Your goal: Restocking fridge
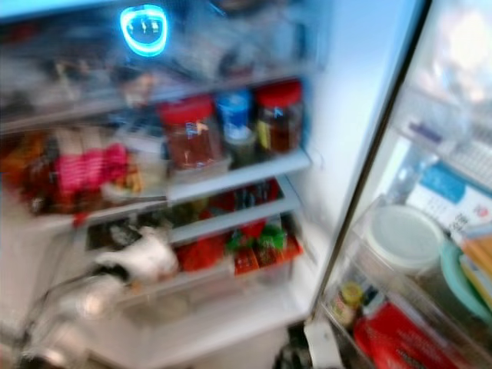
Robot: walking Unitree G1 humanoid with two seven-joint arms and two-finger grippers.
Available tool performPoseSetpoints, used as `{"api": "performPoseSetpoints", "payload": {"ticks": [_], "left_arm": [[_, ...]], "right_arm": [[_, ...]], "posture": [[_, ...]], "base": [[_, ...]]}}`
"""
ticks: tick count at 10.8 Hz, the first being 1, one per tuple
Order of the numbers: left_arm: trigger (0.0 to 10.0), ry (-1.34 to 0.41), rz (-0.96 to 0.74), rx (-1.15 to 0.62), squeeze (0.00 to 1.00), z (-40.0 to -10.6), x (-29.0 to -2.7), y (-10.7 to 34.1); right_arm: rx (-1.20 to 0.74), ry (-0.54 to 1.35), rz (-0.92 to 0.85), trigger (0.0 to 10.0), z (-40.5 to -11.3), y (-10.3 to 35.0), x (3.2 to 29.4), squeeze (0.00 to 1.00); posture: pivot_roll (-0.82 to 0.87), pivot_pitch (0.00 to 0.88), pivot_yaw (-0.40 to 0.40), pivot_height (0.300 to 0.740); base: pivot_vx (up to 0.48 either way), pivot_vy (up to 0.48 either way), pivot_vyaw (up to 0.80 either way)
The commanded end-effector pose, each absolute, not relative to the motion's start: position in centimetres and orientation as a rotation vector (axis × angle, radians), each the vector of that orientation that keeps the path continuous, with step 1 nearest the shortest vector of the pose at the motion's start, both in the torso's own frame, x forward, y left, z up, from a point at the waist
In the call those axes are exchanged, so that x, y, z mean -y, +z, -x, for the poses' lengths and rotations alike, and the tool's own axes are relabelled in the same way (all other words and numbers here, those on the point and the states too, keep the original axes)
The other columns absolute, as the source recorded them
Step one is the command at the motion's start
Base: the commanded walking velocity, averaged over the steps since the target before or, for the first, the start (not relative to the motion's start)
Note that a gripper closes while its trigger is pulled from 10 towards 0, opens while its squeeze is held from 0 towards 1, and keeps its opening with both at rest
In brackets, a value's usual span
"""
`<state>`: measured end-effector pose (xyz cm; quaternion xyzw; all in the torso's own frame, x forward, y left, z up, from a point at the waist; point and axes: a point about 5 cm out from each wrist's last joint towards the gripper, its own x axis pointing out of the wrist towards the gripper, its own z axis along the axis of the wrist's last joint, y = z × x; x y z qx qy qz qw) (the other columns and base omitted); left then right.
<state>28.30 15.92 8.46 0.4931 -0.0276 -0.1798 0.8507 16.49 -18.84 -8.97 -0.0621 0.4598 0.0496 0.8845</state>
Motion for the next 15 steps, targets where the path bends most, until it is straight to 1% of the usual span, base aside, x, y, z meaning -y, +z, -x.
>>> {"api": "performPoseSetpoints", "payload": {"ticks": [1, 2, 4, 8, 11, 12, 15], "left_arm": [[10.0, -0.380, -1.106, -0.002, 0.00, -27.9, -17.6, 7.3], [10.0, -0.392, -1.196, -0.016, 0.00, -27.9, -18.2, 6.4], [10.0, -0.388, -1.281, -0.044, 0.00, -28.1, -19.0, 5.5], [10.0, -0.438, -1.367, -0.122, 0.00, -28.0, -20.2, 2.6], [10.0, -0.411, -1.396, -0.140, 0.00, -28.9, -20.7, 2.3], [10.0, -0.386, -1.359, -0.146, 1.00, -29.3, -20.7, 2.4], [10.0, -0.400, -1.301, -0.070, 1.00, -30.1, -19.9, 3.3]], "right_arm": [[-1.134, 0.129, 0.132, 10.0, -12.2, -10.8, 18.4, 0.00], [-1.133, 0.130, 0.132, 10.0, -12.2, -10.8, 18.4, 0.00], [-1.132, 0.128, 0.131, 10.0, -12.3, -10.8, 18.4, 0.00], [-1.131, 0.129, 0.130, 10.0, -12.4, -10.7, 18.4, 0.00], [-1.130, 0.128, 0.131, 10.0, -12.4, -10.7, 18.5, 0.00], [-1.131, 0.128, 0.131, 10.0, -12.4, -10.7, 18.5, 0.00], [-1.134, 0.130, 0.131, 10.0, -12.4, -10.7, 18.5, 0.00]], "posture": [[-0.11, 0.057, 0.081, 0.641], [-0.11, 0.056, 0.081, 0.641], [-0.11, 0.055, 0.081, 0.641], [-0.12, 0.058, 0.076, 0.641], [-0.12, 0.060, 0.078, 0.641], [-0.13, 0.061, 0.077, 0.641], [-0.13, 0.062, 0.077, 0.641]], "base": [[0.266, 0.000, 0.00], [0.266, 0.000, 0.00], [0.249, 0.000, 0.00], [0.000, 0.000, 0.00], [0.000, 0.000, 0.00], [0.000, 0.000, 0.00], [0.000, 0.000, 0.00]]}}
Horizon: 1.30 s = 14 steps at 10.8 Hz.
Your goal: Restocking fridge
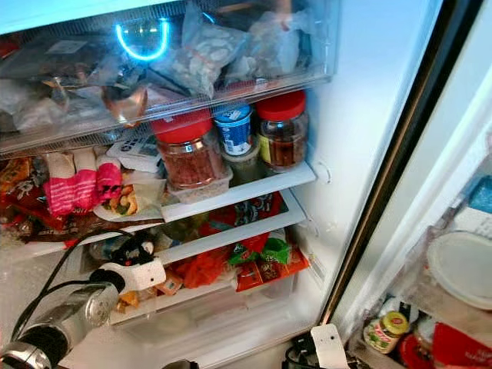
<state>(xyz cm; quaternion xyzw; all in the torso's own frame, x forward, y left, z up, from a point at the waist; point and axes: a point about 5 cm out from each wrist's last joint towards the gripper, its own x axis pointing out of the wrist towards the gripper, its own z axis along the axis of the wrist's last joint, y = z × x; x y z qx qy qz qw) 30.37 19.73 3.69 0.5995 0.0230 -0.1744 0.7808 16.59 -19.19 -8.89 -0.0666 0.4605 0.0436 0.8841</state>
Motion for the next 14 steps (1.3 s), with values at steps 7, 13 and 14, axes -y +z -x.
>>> {"api": "performPoseSetpoints", "payload": {"ticks": [7, 13, 14], "left_arm": [[10.0, -0.406, -1.105, 0.060, 0.56, -31.4, -18.8, 6.1], [10.0, -0.233, -0.119, -0.141, 0.00, -25.2, -17.0, 2.4], [10.0, -0.188, -0.080, -0.160, 0.00, -24.4, -17.4, 2.0]], "right_arm": [[-1.135, 0.131, 0.131, 10.0, -12.3, -10.7, 18.5, 0.00], [-1.136, 0.132, 0.129, 10.0, -12.2, -10.8, 18.6, 0.00], [-1.137, 0.136, 0.133, 10.0, -12.2, -10.8, 18.6, 0.00]], "posture": [[-0.12, 0.063, 0.074, 0.641], [-0.12, 0.052, 0.074, 0.641], [-0.12, 0.046, 0.072, 0.641]], "base": [[0.000, 0.000, 0.00], [0.000, 0.000, 0.00], [0.000, 0.000, 0.00]]}}
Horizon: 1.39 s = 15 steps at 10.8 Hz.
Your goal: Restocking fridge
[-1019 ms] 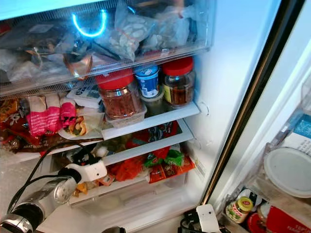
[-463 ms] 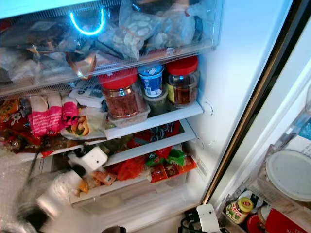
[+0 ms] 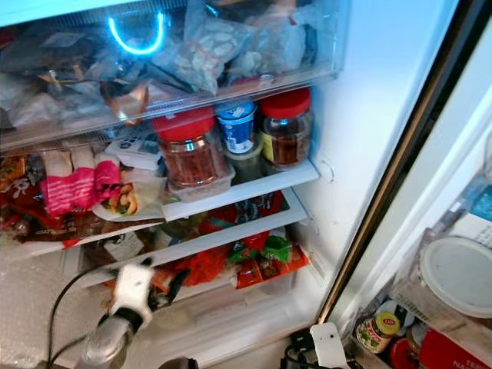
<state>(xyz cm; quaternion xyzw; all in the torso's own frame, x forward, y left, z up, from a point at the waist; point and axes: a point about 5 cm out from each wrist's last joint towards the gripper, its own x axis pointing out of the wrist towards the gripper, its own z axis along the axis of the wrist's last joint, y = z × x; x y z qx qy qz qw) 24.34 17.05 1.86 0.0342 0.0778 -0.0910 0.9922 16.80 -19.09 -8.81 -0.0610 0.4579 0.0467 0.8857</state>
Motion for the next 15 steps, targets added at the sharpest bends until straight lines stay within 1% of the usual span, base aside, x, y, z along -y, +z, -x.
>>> {"api": "performPoseSetpoints", "payload": {"ticks": [1, 2, 4, 6, 12, 15], "left_arm": [[10.0, -0.118, -0.030, -0.175, 0.00, -24.0, -18.0, 1.7], [10.0, -0.083, 0.022, -0.174, 0.00, -23.9, -18.1, 1.8], [10.0, -0.074, 0.044, -0.160, 0.00, -24.2, -17.8, 2.4], [10.0, -0.078, 0.026, -0.159, 0.00, -24.3, -17.8, 2.6], [10.0, -0.061, 0.012, -0.155, 0.00, -24.3, -17.7, 2.9], [10.0, -0.055, 0.005, -0.152, 0.00, -24.3, -17.8, 3.0]], "right_arm": [[-1.136, 0.137, 0.133, 10.0, -12.2, -10.8, 18.6, 0.00], [-1.136, 0.137, 0.134, 10.0, -12.2, -10.7, 18.6, 0.00], [-1.135, 0.136, 0.137, 10.0, -12.1, -10.7, 18.7, 0.00], [-1.134, 0.139, 0.138, 10.0, -12.1, -10.7, 18.8, 0.00], [-1.131, 0.147, 0.150, 10.0, -12.3, -10.7, 18.9, 0.00], [-1.129, 0.146, 0.149, 10.0, -12.4, -10.6, 18.9, 0.00]], "posture": [[-0.12, 0.040, 0.072, 0.641], [-0.12, 0.037, 0.071, 0.641], [-0.13, 0.021, 0.065, 0.641], [-0.13, 0.020, 0.062, 0.641], [-0.13, 0.056, 0.051, 0.641], [-0.12, 0.061, 0.050, 0.641]], "base": [[0.000, 0.000, 0.00], [0.000, 0.000, 0.00], [0.000, 0.000, 0.00], [-0.244, 0.000, 0.00], [-0.253, 0.000, 0.00], [-0.266, 0.000, 0.00]]}}
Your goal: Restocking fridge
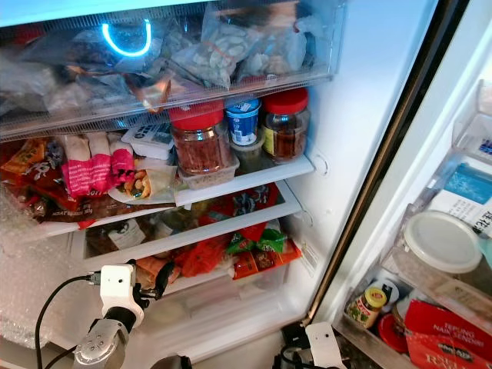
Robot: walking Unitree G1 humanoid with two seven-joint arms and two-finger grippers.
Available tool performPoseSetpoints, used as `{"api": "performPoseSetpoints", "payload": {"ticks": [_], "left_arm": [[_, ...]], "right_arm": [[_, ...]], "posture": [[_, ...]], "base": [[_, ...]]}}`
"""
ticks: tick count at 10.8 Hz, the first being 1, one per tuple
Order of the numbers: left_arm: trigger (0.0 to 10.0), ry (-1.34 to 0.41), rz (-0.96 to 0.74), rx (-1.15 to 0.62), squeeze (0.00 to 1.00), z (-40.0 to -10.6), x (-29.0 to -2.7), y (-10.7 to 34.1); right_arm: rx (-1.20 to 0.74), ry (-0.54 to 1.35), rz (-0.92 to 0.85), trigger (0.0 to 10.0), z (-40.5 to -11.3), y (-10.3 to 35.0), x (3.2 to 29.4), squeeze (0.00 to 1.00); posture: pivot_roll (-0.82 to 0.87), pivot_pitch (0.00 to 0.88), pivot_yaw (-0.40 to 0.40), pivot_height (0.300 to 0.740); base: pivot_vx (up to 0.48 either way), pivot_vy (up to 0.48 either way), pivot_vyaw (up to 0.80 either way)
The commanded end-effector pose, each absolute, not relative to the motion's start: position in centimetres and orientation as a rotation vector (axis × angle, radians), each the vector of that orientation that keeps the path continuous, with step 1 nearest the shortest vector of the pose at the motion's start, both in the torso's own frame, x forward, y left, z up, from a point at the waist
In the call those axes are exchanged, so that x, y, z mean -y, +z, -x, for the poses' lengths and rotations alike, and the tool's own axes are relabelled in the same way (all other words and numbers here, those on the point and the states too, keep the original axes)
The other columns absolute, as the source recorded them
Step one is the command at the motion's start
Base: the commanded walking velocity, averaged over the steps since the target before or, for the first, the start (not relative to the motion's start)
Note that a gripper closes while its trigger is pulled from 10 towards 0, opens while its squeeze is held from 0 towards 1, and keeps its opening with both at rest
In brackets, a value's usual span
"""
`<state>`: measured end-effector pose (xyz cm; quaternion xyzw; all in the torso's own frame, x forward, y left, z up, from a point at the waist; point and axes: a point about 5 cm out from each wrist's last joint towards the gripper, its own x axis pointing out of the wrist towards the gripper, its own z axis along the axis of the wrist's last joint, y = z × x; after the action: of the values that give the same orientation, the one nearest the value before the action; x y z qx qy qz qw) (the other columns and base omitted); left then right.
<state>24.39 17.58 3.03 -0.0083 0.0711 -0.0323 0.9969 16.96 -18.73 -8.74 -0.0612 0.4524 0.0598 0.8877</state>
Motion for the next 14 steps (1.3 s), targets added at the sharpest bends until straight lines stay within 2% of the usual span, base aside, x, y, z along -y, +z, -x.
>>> {"api": "performPoseSetpoints", "payload": {"ticks": [1, 14], "left_arm": [[10.0, -0.068, -0.015, -0.149, 0.00, -24.20, -17.89, 3.07], [10.0, -0.069, -0.035, -0.149, 0.00, -23.96, -17.98, 3.03]], "right_arm": [[-1.128, 0.147, 0.149, 10.0, -12.43, -10.62, 18.93, 0.00], [-1.127, 0.152, 0.142, 10.0, -12.28, -10.66, 18.90, 0.00]], "posture": [[-0.12, 0.061, 0.050, 0.641], [-0.12, 0.038, 0.056, 0.641]], "base": [[-0.274, 0.000, 0.00], [-0.322, 0.000, 0.00]]}}
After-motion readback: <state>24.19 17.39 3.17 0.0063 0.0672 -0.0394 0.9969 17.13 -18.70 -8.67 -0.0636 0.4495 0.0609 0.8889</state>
